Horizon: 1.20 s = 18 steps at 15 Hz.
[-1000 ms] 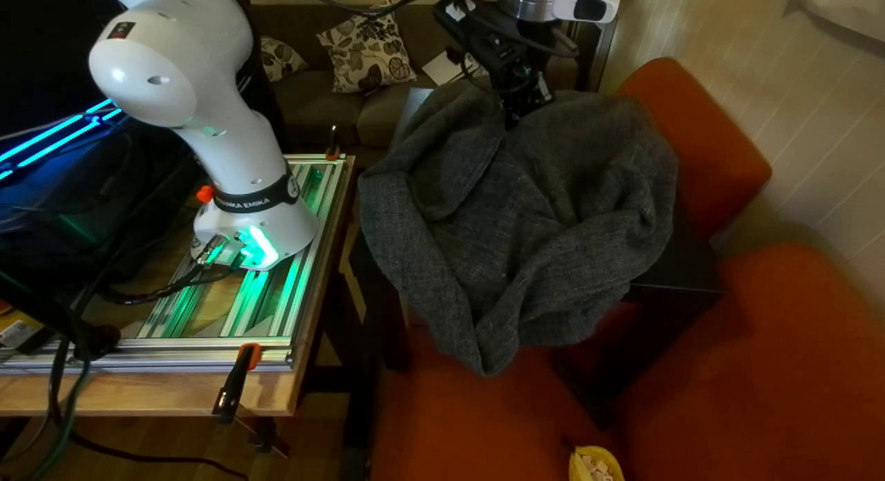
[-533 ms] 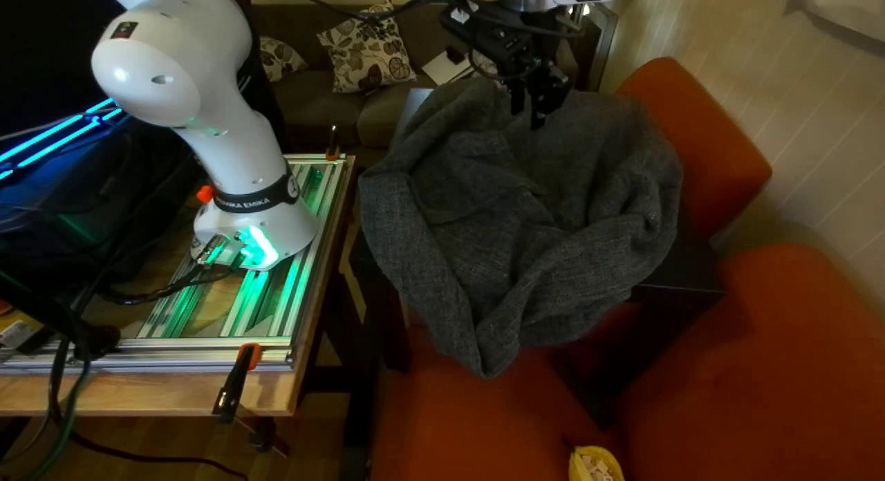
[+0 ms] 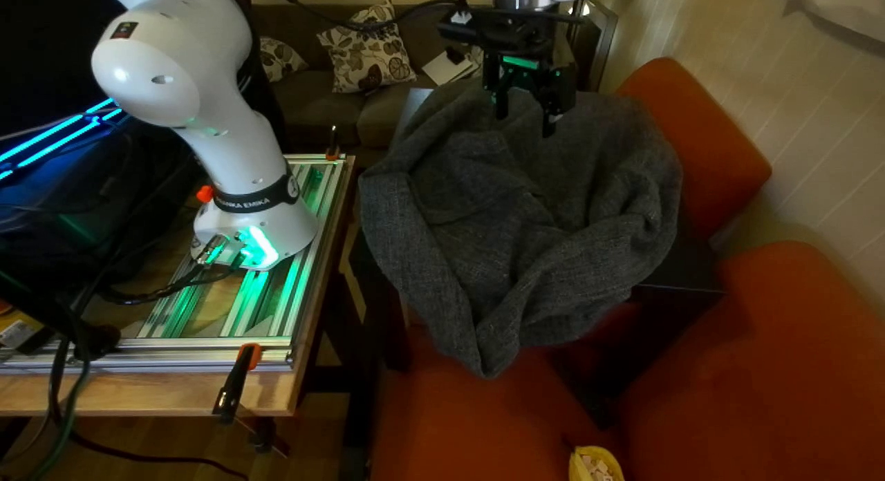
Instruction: Cover the stool fully with the grey cloth
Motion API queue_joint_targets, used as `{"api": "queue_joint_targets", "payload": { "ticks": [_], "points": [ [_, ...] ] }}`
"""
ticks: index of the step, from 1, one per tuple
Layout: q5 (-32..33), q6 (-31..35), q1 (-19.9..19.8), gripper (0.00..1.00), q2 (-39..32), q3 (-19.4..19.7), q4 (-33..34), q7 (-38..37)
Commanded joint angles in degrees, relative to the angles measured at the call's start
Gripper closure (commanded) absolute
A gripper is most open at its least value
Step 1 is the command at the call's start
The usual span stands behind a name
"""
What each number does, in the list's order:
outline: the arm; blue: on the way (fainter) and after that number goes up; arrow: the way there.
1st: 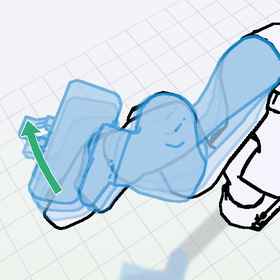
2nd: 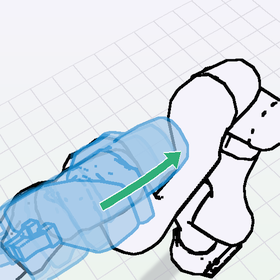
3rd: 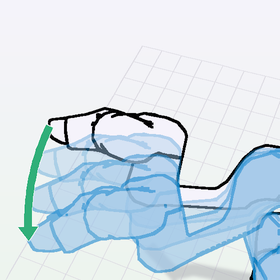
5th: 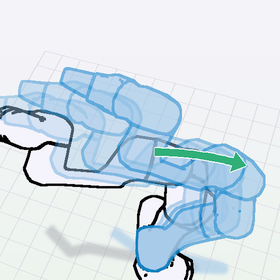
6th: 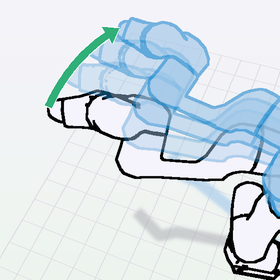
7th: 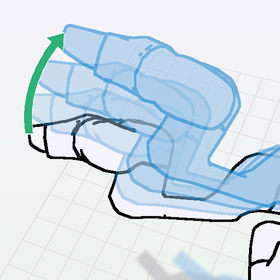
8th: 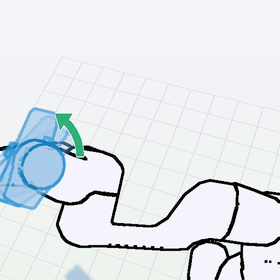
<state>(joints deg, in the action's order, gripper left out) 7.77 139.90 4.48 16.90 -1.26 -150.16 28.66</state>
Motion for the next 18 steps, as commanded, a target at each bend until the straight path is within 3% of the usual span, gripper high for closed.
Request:
{"api": "queue_joint_targets", "payload": {
  "ticks": [1,10,11,12,14,18],
  "points": [
    [4.0,-1.1,0.5,0.00,-4.2,-1.2,0.1,-2.0],
    [13.8,7.1,-0.9,0.00,-15.6,-2.4,2.1,-12.7],
    [15.4,7.5,-1.1,0.05,-16.4,-2.3,2.6,-14.1],
    [16.6,7.5,-1.1,0.27,-17.0,-2.2,3.0,-15.2],
    [18.6,6.9,-1.2,0.32,-17.7,-2.0,3.8,-16.8],
    [19.0,5.7,-1.1,0.61,-17.8,-1.7,4.5,-17.1]
  ]
}}
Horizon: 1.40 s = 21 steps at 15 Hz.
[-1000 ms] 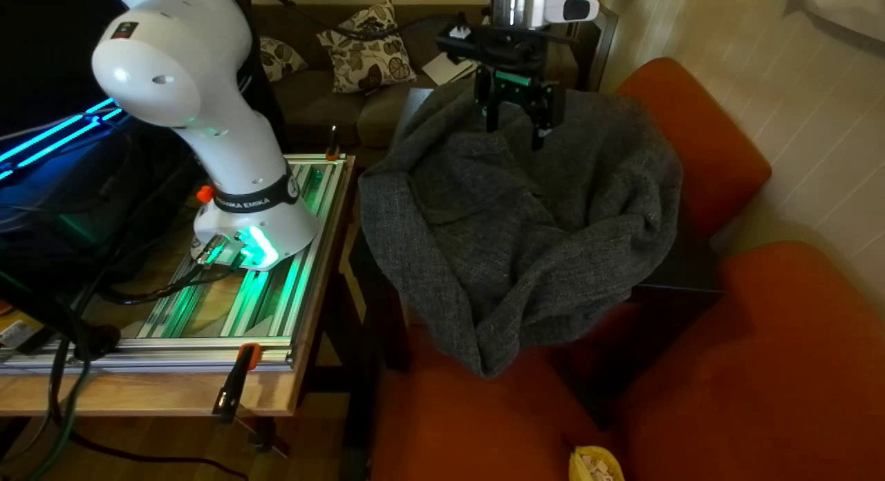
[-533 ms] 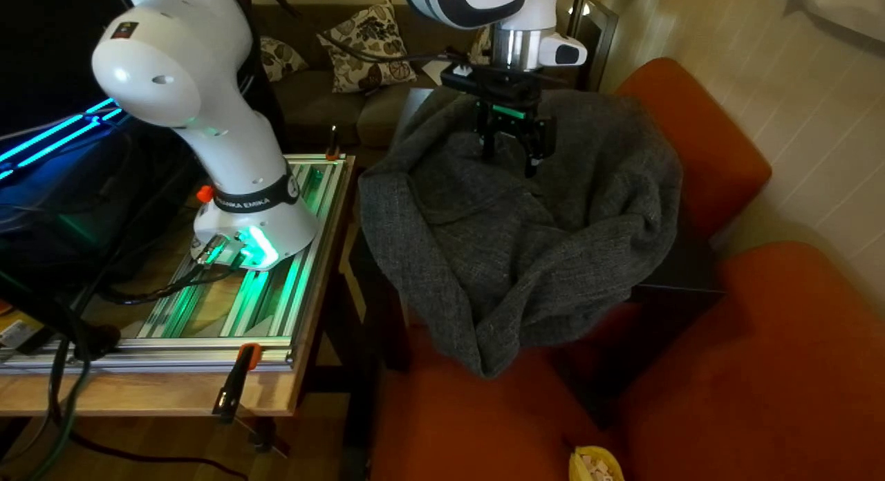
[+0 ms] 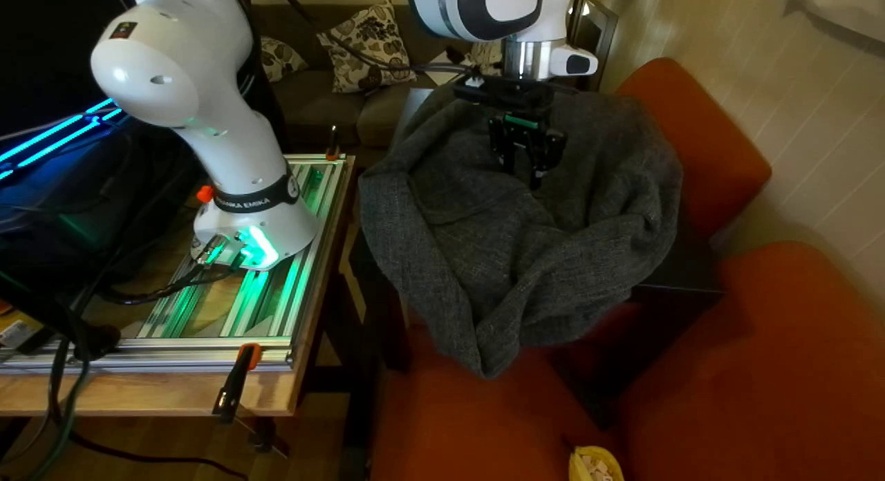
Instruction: Cover the stool fully with the grey cloth
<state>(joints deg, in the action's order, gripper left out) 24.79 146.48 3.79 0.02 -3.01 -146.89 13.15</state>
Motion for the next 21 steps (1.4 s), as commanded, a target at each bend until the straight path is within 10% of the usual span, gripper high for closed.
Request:
{"api": "queue_joint_targets", "payload": {
  "ticks": [1,5,14,15,21],
  "points": [
    [1.9,-1.1,-0.4,0.69,-0.7,0.1,1.3,-1.7],
    [-0.2,-3.0,-0.5,0.98,0.8,0.3,1.1,0.0],
    [-18.6,-5.6,-0.6,0.99,9.6,1.5,-2.4,12.2],
    [-23.7,-5.2,4.5,0.99,10.7,7.7,-3.8,17.5],
    [-39.7,-31.6,2.9,0.99,26.2,12.4,-6.7,36.0]
  ]
}}
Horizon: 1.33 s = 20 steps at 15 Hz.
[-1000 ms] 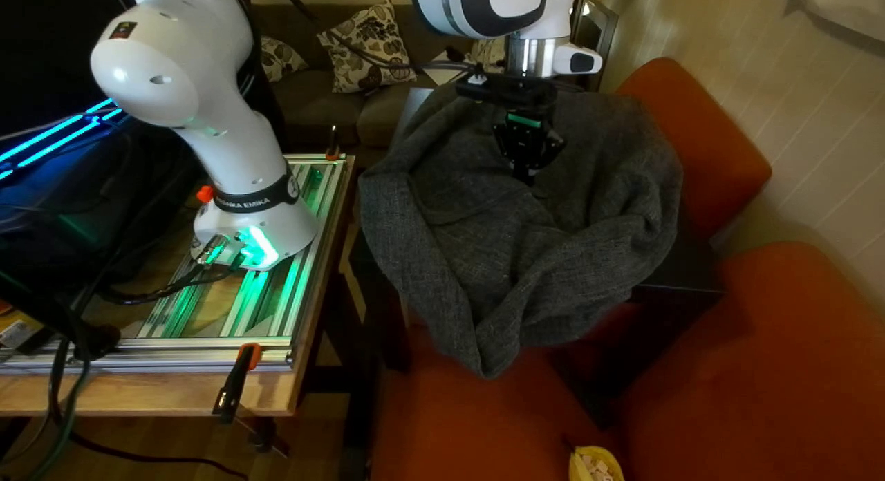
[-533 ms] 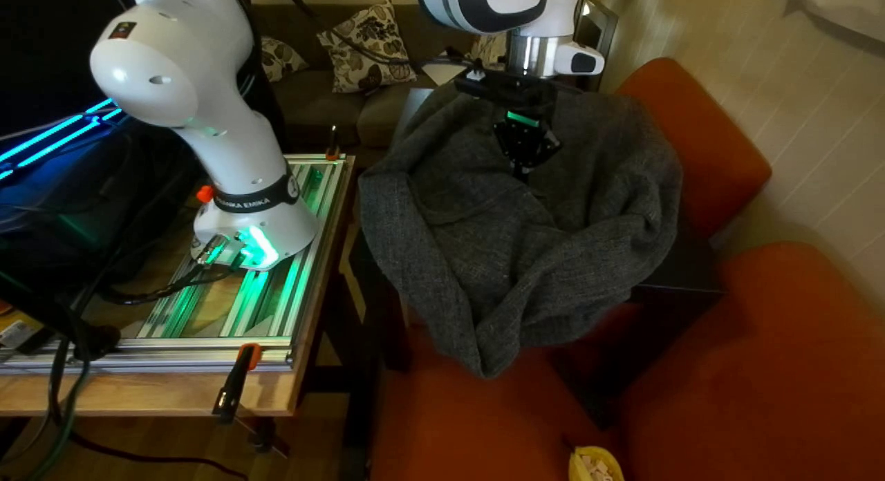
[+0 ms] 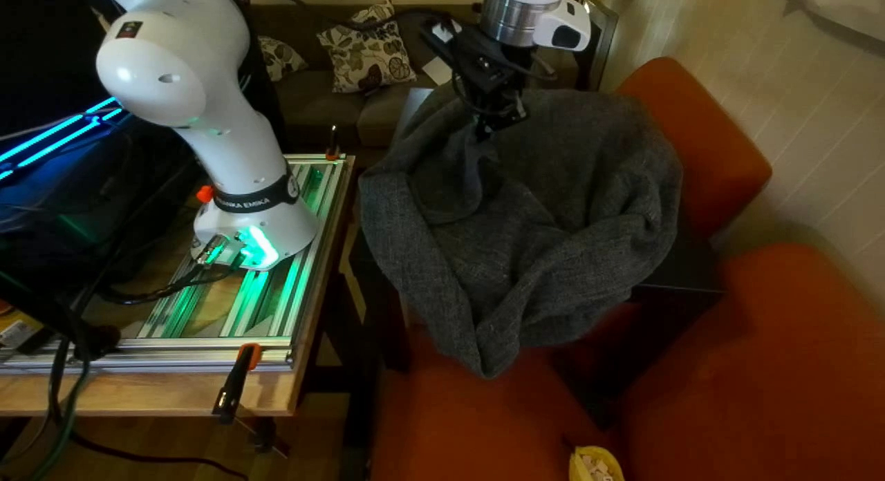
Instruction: Cover the stool fully with the grey cloth
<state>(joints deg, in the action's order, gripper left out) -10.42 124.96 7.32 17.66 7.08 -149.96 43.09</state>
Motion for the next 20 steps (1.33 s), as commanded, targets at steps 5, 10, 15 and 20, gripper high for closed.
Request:
{"api": "queue_joint_targets", "payload": {
  "ticks": [5,10,15,20],
  "points": [
    [-6.1,-28.9,-1.6,0.99,13.5,4.7,-7.9,11.2],
    [-5.1,-41.1,-2.9,0.99,7.6,6.0,-8.4,16.5],
    [-4.2,-45.0,-6.3,0.99,0.0,6.5,-8.6,19.8],
    [-2.2,-41.3,-9.3,0.71,-9.1,5.6,-8.6,24.1]
  ]
}}
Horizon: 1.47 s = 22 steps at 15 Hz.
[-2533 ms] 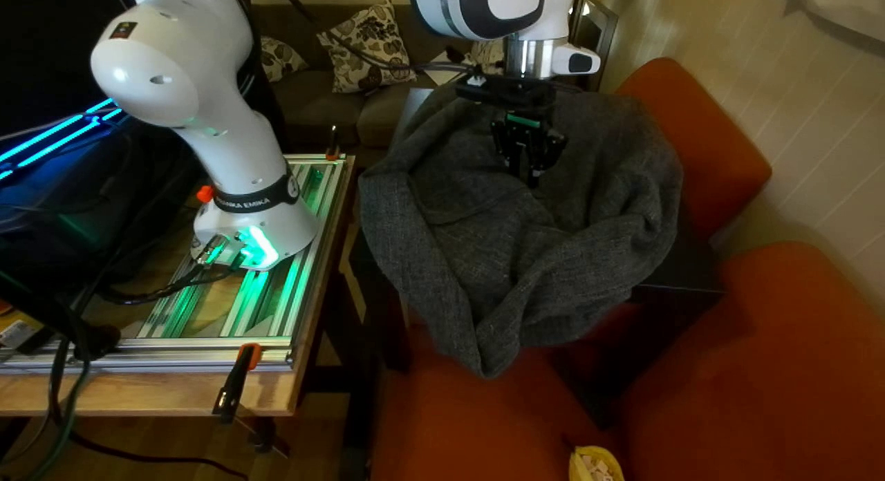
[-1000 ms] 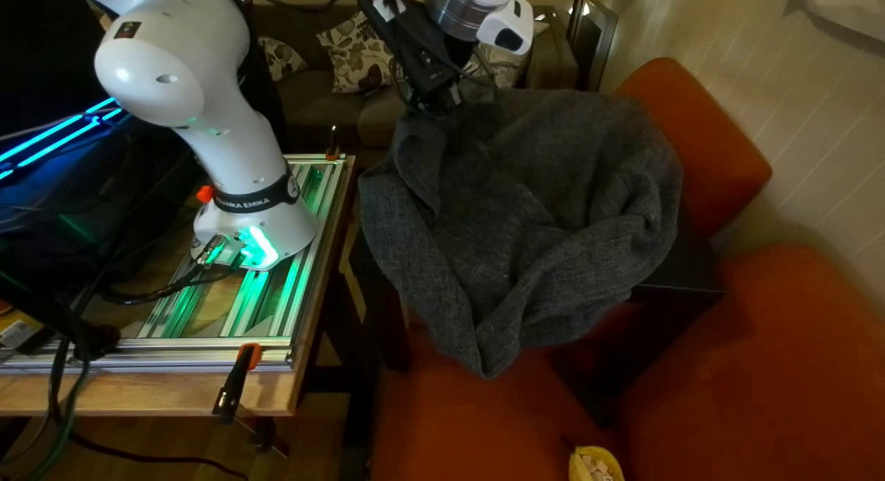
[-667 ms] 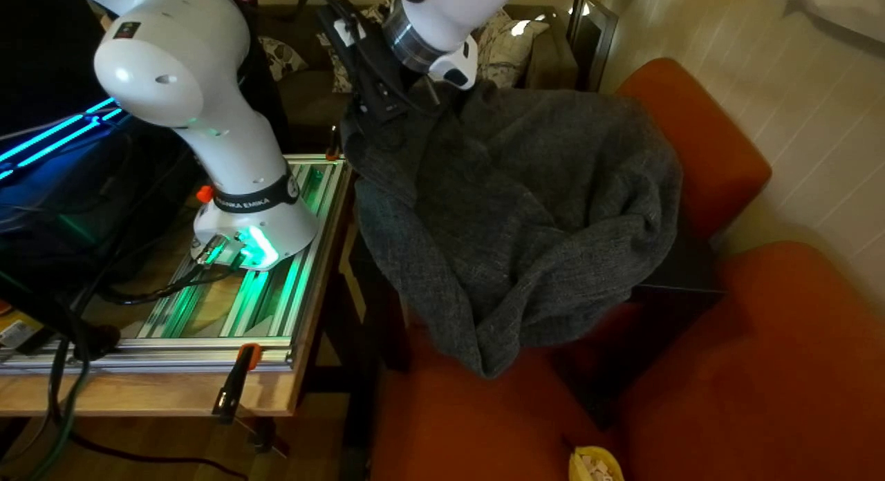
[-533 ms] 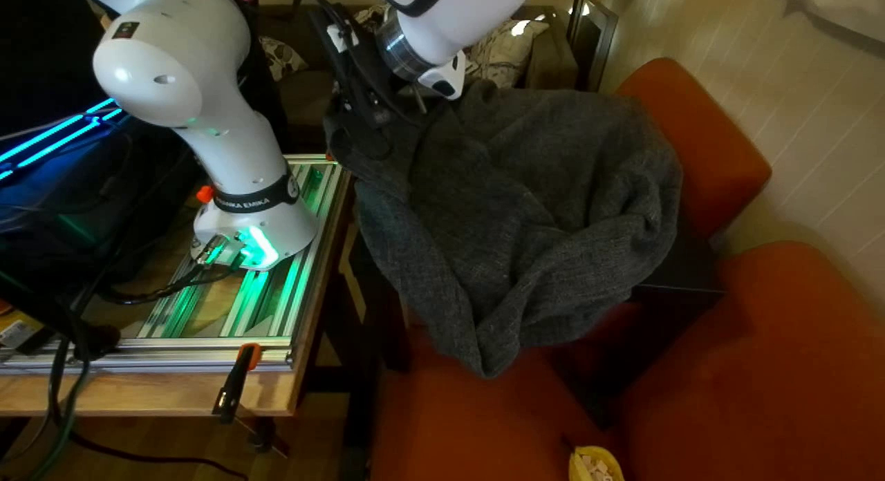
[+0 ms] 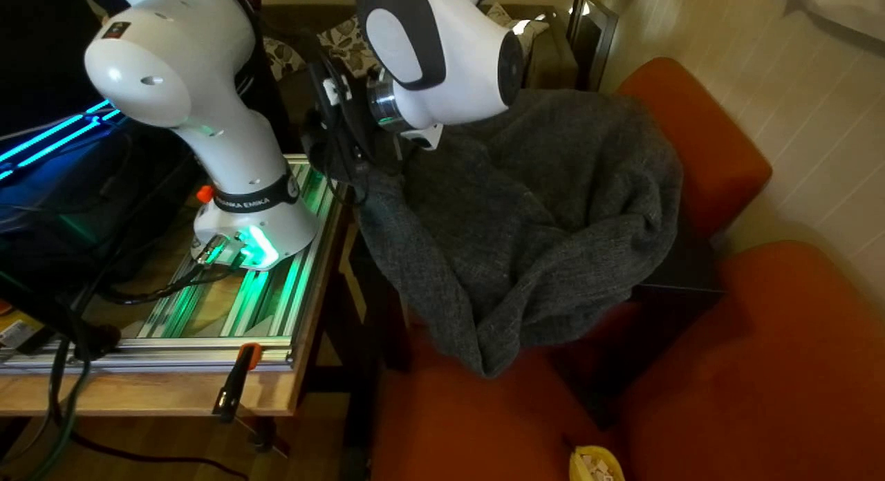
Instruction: Cover the stool fully with the grey cloth
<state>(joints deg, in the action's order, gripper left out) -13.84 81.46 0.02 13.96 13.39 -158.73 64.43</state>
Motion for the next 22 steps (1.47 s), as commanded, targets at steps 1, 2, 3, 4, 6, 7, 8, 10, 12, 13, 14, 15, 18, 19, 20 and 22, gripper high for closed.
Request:
{"api": "queue_joint_targets", "payload": {
  "ticks": [1,2,3,4,6,7,8,10,12,13,14,15,18,19,20,22],
  "points": [
    [1.0,3.2,-2.5,0.66,-6.1,-0.8,0.2,3.5],
    [1.1,4.2,-2.9,0.59,-6.2,-1.0,0.3,4.8],
    [1.9,5.2,-3.3,0.53,-6.2,-1.2,0.2,5.4],
    [2.7,6.1,-3.6,0.44,-5.9,-1.5,0.3,6.0],
    [1.6,9.3,-4.2,0.30,-2.8,-1.9,0.5,4.9],
    [0.2,10.8,-4.3,0.24,-1.4,-2.0,0.8,4.9],
    [-0.2,11.8,-4.1,0.16,0.3,-2.5,1.4,3.6],
    [-1.8,12.7,-3.7,0.03,3.5,-3.1,3.0,2.1],
    [-3.3,14.5,-3.0,0.00,6.3,-4.3,4.5,-1.3],
    [-3.5,16.0,-2.5,0.00,7.5,-5.3,5.0,-3.2],
    [-3.1,18.2,-1.9,0.00,8.6,-6.4,5.1,-4.8],
    [-3.1,20.7,-1.4,0.00,9.9,-7.3,4.8,-6.3],
    [-2.6,29.5,0.6,0.00,12.5,-10.0,3.7,-11.5],
    [-2.6,32.8,1.5,0.00,12.8,-11.0,3.5,-13.5],
    [-2.3,36.5,2.3,0.00,12.7,-12.0,3.4,-15.7],
    [-2.0,44.6,4.1,0.00,11.4,-13.9,3.2,-20.7]
  ]
}}
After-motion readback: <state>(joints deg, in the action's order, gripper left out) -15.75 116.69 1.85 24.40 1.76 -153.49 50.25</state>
